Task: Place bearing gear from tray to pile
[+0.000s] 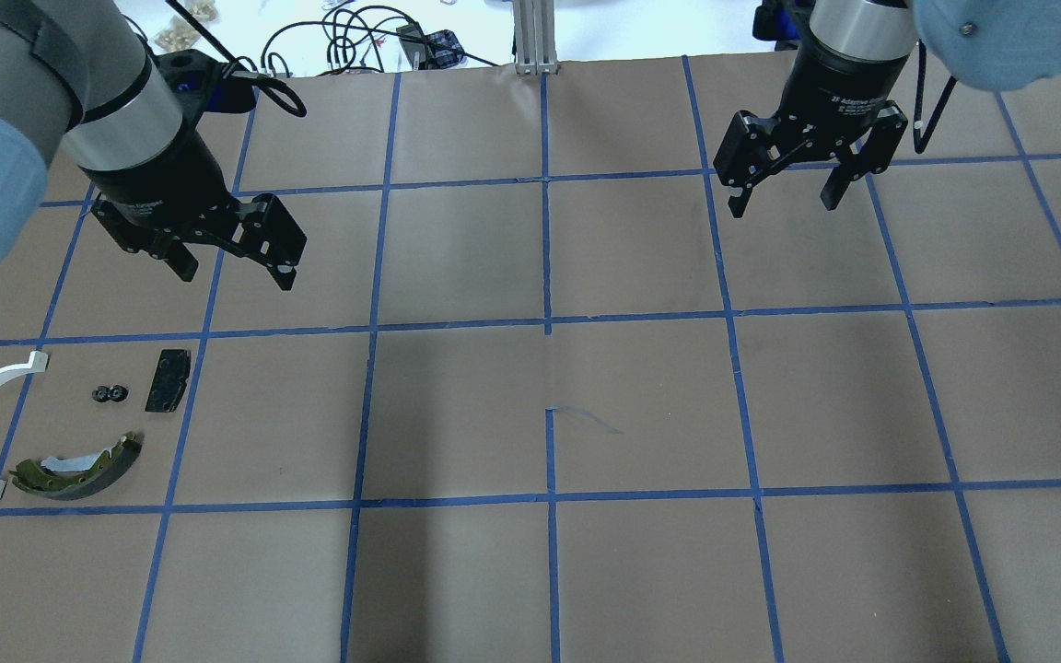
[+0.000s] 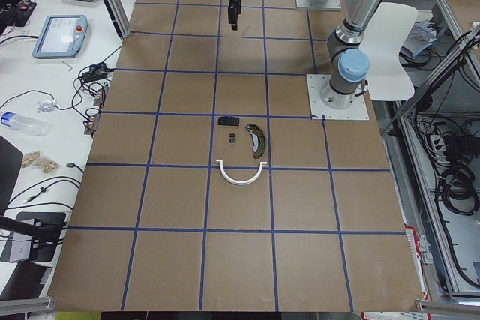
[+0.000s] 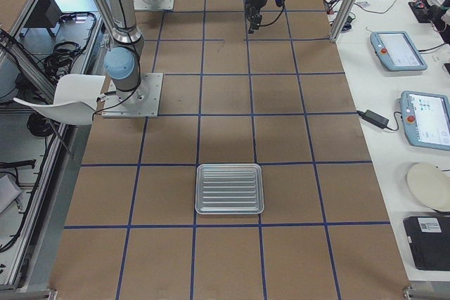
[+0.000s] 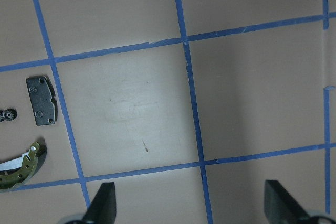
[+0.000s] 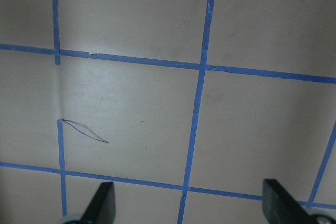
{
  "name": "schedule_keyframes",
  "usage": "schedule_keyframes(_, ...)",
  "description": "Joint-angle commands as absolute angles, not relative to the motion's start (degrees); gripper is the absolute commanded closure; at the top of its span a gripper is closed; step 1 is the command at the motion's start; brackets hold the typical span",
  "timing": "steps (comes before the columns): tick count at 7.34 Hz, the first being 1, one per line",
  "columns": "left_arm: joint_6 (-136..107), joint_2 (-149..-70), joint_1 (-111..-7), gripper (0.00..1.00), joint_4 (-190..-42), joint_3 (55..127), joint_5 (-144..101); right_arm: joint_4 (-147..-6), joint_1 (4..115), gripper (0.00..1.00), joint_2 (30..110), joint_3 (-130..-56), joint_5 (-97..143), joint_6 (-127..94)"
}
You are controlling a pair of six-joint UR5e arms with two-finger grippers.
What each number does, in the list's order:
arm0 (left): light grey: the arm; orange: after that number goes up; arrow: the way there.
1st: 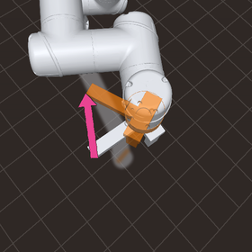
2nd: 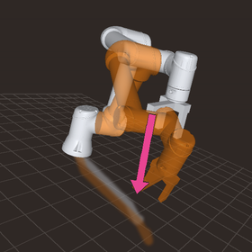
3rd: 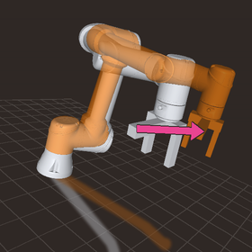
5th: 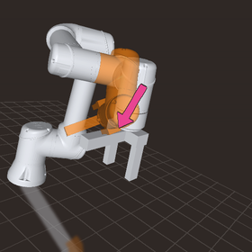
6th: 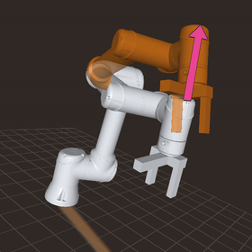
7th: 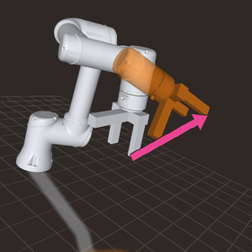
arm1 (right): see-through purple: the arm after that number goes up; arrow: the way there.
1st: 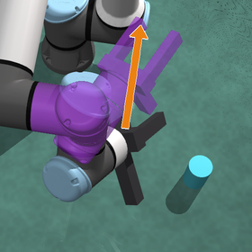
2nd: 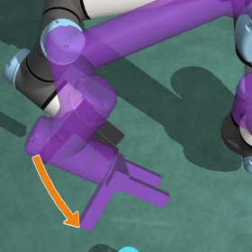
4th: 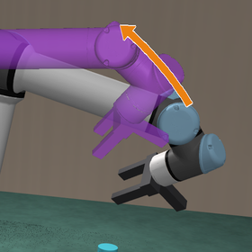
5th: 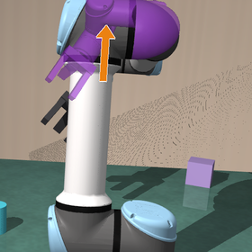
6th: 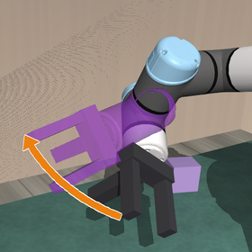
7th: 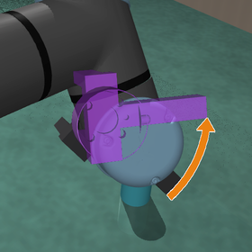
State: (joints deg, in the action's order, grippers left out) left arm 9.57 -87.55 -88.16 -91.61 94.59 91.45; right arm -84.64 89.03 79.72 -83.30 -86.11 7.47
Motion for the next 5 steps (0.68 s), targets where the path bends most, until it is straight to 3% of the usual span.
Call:
schedule_keyframes(1, 8.53, -87.71, -88.15, 0.00, -90.36, 94.57, 91.41, -84.64, 89.03, 0.00, 79.72, -83.32, -86.13, 7.47)
schedule_keyframes(5, 7.29, -87.54, -88.15, 0.00, -90.35, 94.57, 91.23, -84.73, 88.68, 0.00, 79.72, -82.79, -86.13, 7.47)
